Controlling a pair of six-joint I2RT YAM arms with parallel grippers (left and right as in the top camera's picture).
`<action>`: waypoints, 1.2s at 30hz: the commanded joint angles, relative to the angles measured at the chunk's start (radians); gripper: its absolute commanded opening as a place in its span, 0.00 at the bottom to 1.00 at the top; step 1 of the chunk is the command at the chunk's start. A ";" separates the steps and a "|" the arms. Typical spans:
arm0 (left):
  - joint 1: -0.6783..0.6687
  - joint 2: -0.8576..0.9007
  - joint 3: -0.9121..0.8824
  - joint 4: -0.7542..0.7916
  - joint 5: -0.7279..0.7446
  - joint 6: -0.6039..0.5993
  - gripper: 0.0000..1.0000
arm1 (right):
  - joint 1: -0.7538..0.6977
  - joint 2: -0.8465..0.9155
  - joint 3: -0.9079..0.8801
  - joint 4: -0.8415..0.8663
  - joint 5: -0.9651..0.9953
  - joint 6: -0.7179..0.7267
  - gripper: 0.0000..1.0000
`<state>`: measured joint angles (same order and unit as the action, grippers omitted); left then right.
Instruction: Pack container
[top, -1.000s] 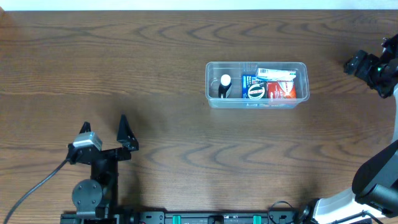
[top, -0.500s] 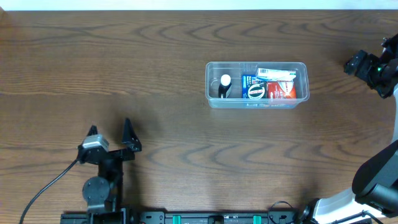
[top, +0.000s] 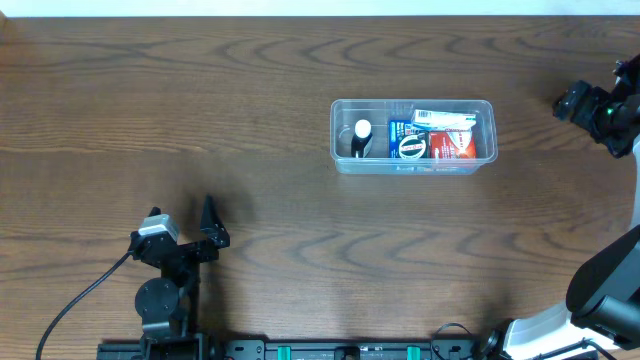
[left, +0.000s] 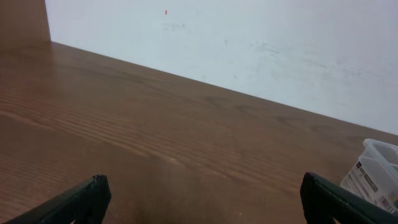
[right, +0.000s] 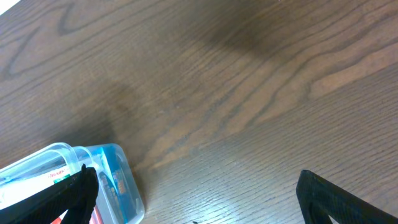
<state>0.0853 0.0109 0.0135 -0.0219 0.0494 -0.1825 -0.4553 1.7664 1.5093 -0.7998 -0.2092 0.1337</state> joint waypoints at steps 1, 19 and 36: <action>0.007 -0.002 -0.010 -0.046 -0.012 0.014 0.98 | -0.003 -0.008 0.008 -0.001 -0.004 0.011 0.99; 0.007 0.000 -0.010 -0.046 -0.012 0.014 0.98 | -0.003 -0.008 0.008 -0.002 -0.004 0.011 0.99; 0.007 0.000 -0.010 -0.046 -0.012 0.014 0.98 | 0.224 -0.286 0.007 -0.005 -0.004 0.011 0.99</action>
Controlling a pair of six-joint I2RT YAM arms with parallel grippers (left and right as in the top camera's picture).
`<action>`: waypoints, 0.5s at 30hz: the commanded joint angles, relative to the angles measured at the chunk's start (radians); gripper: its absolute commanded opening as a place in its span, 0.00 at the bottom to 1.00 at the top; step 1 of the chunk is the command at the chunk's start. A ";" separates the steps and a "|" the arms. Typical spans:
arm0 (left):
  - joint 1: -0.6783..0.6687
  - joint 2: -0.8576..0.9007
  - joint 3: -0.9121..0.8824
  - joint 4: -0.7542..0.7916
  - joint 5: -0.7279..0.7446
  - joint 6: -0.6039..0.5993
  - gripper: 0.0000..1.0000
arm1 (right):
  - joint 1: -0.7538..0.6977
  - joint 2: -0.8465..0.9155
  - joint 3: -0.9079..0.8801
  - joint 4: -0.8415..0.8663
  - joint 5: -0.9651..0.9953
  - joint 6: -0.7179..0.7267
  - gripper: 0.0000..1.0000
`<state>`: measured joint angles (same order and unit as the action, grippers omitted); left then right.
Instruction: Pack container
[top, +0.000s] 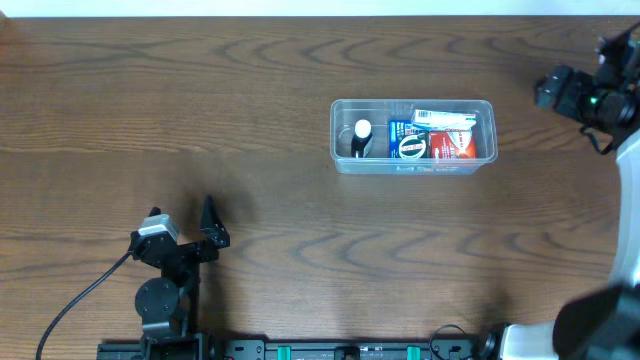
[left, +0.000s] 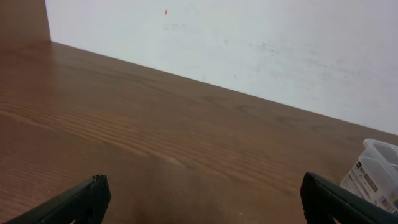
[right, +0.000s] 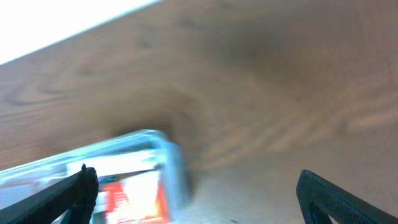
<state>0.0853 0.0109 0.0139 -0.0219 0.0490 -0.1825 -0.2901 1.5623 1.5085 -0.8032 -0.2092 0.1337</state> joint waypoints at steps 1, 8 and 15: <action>0.007 0.000 -0.010 -0.046 -0.011 0.014 0.98 | 0.084 -0.106 0.008 -0.003 0.000 0.006 0.99; 0.007 0.000 -0.010 -0.046 -0.011 0.014 0.98 | 0.247 -0.277 -0.009 -0.076 0.047 -0.061 0.99; 0.007 0.000 -0.010 -0.046 -0.011 0.014 0.98 | 0.320 -0.532 -0.205 0.059 0.080 -0.270 0.99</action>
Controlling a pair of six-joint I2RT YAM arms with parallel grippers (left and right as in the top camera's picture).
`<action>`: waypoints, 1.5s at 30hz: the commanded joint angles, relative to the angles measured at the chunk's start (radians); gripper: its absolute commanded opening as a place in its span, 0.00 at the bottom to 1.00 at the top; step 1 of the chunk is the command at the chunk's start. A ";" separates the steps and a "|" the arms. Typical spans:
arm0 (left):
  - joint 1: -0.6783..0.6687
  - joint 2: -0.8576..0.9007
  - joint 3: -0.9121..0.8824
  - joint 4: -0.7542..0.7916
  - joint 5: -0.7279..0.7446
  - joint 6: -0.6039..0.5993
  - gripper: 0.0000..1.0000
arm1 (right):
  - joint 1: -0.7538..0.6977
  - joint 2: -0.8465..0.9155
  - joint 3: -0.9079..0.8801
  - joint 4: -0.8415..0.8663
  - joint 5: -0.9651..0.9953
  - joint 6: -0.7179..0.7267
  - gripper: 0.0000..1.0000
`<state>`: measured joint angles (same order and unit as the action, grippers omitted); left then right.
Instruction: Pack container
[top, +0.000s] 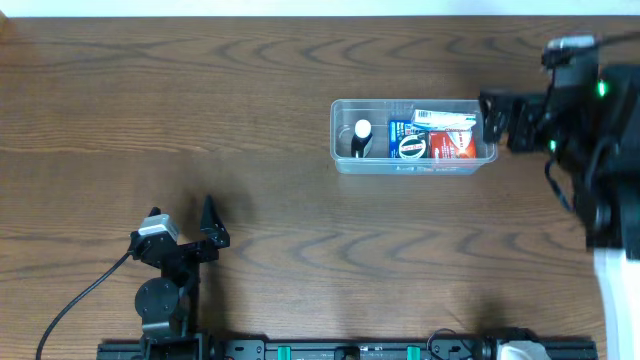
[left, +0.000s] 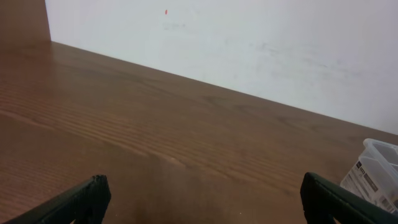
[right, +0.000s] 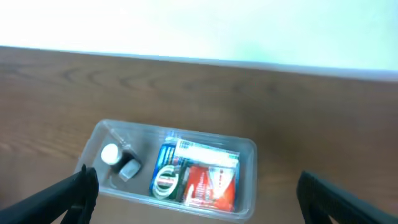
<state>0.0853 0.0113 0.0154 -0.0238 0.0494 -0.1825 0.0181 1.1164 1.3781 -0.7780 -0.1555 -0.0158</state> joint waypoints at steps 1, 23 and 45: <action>0.007 -0.001 -0.011 -0.044 -0.012 0.014 0.98 | 0.011 -0.135 -0.130 0.082 0.023 -0.143 0.99; 0.007 -0.001 -0.011 -0.044 -0.012 0.014 0.98 | 0.011 -0.965 -1.147 0.721 0.017 -0.132 0.99; 0.007 -0.001 -0.011 -0.044 -0.012 0.014 0.98 | 0.011 -1.112 -1.373 0.717 0.017 -0.104 0.99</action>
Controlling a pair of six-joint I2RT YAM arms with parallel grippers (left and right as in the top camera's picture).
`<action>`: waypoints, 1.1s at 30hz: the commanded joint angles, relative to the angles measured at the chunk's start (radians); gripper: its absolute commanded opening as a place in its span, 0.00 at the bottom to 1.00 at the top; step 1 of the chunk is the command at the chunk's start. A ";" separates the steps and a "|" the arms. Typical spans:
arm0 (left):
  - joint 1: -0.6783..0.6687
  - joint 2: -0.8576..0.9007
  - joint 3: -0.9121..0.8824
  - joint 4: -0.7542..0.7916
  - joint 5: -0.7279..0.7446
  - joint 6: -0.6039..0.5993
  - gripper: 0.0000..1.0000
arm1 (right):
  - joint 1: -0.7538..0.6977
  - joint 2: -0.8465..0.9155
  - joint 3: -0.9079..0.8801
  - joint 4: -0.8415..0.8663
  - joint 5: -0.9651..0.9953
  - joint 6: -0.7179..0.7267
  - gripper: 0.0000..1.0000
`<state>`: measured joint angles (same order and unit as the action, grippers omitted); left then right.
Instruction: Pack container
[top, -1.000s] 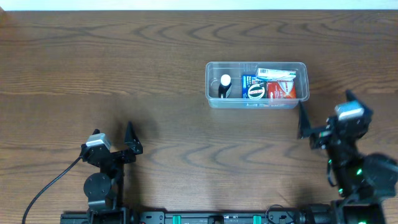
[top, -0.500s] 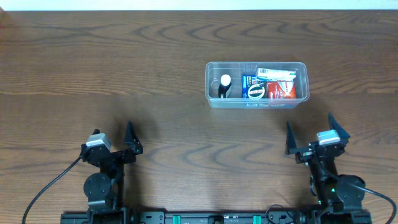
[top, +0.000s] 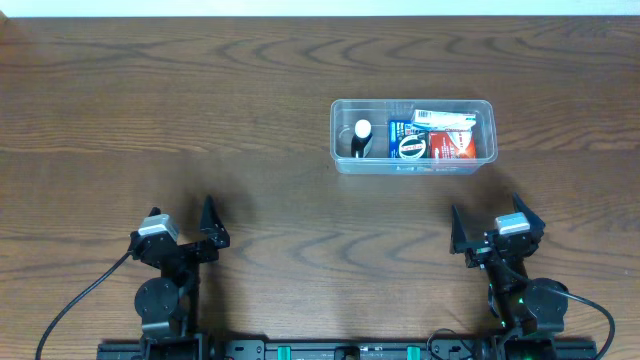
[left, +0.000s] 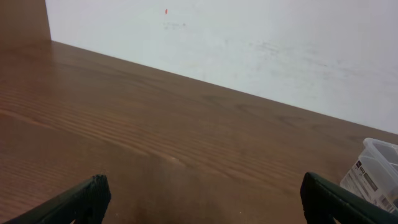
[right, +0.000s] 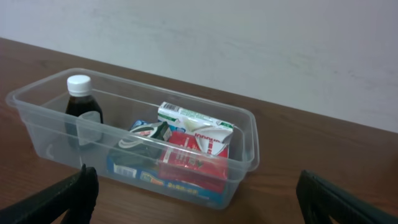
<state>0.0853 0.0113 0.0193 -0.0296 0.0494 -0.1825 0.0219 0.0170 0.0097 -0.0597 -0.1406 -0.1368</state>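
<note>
A clear plastic container (top: 340, 140) stands on the wooden table right of centre, holding a dark bottle with a white cap (right: 81, 106), a blue box (top: 405, 140), a red packet (right: 199, 152) and a white-green tube (right: 193, 118). My right gripper (top: 490, 222) rests open near the front edge, below the container, which fills the right wrist view (right: 242, 140). My left gripper (top: 185, 222) sits open at the front left, nothing between its fingers; only the container's corner (left: 376, 171) shows at its view's right edge.
A white wall (left: 249, 43) runs along the table's far edge. Both arm bases and a black cable (top: 70, 305) sit at the front edge of the table (top: 200, 90).
My right arm has gone from beside the container's right end to a parked spot at the front edge, facing the container. The left arm and the container's contents have not changed.
My right gripper was first at the far right of the table, open, past the container. Then it stood further back at the right edge, then close to the container's right end. Now it rests at the front. The left gripper stayed parked and open throughout.
</note>
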 joint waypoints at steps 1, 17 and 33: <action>0.007 -0.001 -0.015 -0.038 -0.012 0.014 0.98 | 0.008 -0.012 -0.005 -0.002 0.002 0.017 0.99; 0.007 -0.001 -0.015 -0.038 -0.012 0.014 0.98 | 0.007 -0.012 -0.005 -0.001 0.003 0.016 0.99; 0.007 -0.001 -0.015 -0.038 -0.012 0.014 0.98 | 0.007 -0.012 -0.005 -0.001 0.003 0.016 0.99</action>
<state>0.0853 0.0113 0.0193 -0.0296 0.0494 -0.1822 0.0219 0.0162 0.0097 -0.0593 -0.1406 -0.1352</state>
